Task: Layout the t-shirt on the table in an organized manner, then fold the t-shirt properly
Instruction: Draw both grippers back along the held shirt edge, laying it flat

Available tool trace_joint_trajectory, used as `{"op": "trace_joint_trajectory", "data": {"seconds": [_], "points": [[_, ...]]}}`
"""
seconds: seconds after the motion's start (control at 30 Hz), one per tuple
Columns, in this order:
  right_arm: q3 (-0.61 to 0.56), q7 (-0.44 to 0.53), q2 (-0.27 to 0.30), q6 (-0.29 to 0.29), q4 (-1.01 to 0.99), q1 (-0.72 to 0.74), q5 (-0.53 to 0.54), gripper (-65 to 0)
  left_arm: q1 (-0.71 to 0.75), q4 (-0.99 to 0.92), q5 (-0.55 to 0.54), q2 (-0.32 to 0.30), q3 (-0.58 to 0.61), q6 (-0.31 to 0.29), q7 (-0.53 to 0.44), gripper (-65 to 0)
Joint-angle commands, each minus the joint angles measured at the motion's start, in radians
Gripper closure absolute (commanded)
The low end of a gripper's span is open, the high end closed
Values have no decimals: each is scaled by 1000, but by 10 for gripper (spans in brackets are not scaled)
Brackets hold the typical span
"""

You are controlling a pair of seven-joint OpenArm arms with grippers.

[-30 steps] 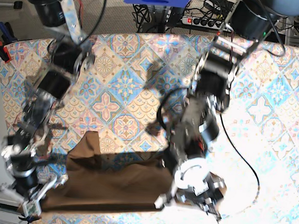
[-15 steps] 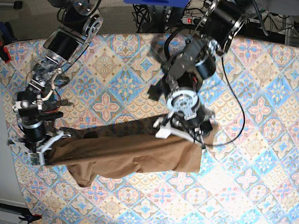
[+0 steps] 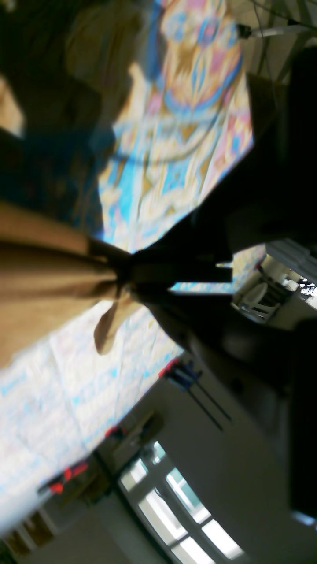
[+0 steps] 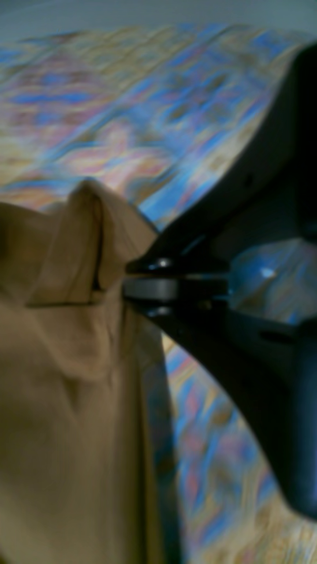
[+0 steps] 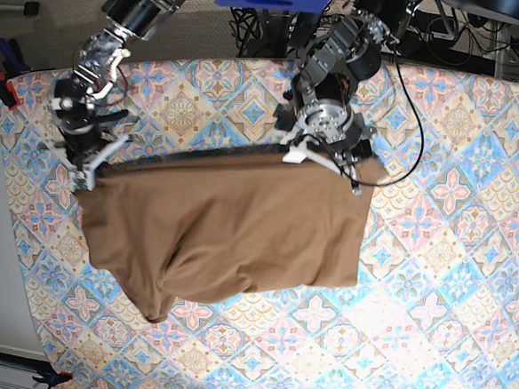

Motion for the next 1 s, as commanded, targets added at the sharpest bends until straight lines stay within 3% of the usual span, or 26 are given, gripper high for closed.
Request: {"op": "trace_joint_trajectory", "data": {"seconds": [0.0, 0.47, 0.57, 0.7, 0.97], "points": [[16, 43, 21, -22, 59, 37, 14, 0, 12, 17, 30, -12, 3, 2, 28, 0], [51, 39, -92, -22, 96, -161, 11, 0, 89, 17, 30, -17, 3, 2, 28, 0], [54, 16, -94, -24, 96, -178, 12, 0, 98, 17, 30, -17, 3, 2, 28, 0], [148, -121, -94, -22, 93, -144, 14, 0, 122, 17, 30, -29, 3, 2, 28, 0], [177, -125, -91, -21, 96, -118, 12, 0, 136, 17, 29, -38, 3, 2, 28, 0]]}}
